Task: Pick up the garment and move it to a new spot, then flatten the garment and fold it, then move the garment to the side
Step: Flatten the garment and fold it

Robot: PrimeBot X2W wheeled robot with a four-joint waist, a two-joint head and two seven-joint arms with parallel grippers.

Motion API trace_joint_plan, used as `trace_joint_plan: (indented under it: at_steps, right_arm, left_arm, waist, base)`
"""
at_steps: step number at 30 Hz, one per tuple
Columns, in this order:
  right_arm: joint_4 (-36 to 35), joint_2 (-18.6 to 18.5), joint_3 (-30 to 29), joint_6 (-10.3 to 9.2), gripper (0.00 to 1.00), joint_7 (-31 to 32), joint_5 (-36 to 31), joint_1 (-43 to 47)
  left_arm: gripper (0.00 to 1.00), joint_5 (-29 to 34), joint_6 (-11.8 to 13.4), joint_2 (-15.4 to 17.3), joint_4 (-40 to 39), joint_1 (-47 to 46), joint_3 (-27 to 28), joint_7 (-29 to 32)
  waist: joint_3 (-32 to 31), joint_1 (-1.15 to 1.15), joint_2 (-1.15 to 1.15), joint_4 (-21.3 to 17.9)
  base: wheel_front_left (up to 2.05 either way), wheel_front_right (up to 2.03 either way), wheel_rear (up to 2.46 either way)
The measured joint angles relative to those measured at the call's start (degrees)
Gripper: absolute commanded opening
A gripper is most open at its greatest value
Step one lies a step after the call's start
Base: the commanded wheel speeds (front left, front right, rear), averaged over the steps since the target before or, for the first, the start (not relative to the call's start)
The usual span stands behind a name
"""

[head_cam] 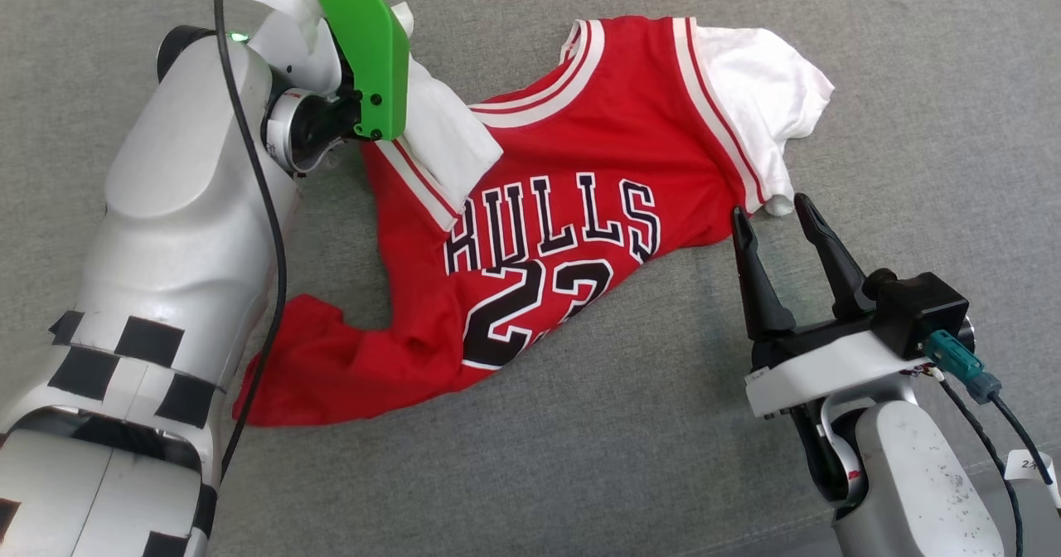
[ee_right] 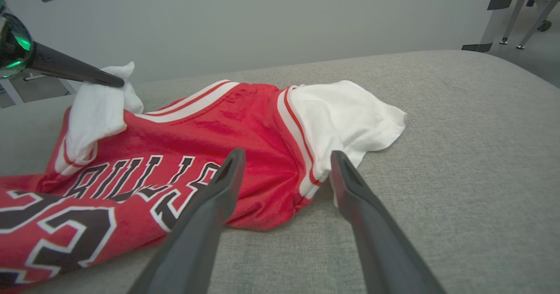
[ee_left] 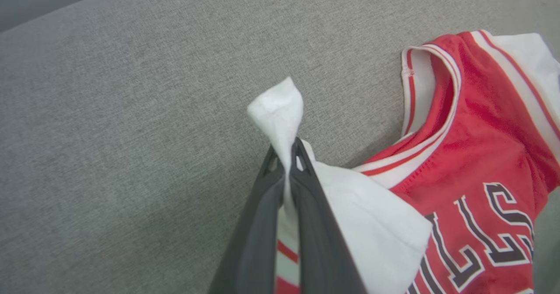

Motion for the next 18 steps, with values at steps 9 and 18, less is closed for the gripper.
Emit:
trace_joint_plan:
  at_steps: [9,18]
  right_arm:
    - [1.3,0.0,-2.2,0.00,1.00,-0.1,-2.4,0.8]
    - [2.5,0.0,-3.4,0.00,1.00,-0.1,-4.1,1.8]
  left_arm:
    - [0.00,-6.3,-1.0,1.7,-4.2,3.8,2.6,-4.0]
    - [0.00,-13.5,-1.2,7.1,-8.6,14.4,7.0,-7.8]
  waist:
    - [-3.5,0.00,0.00,3.7]
    - [-6.8,-0.01,0.00,9.0]
  base:
    - [0.00,0.00,0.00]
    - [0.00,0.00,0.00]
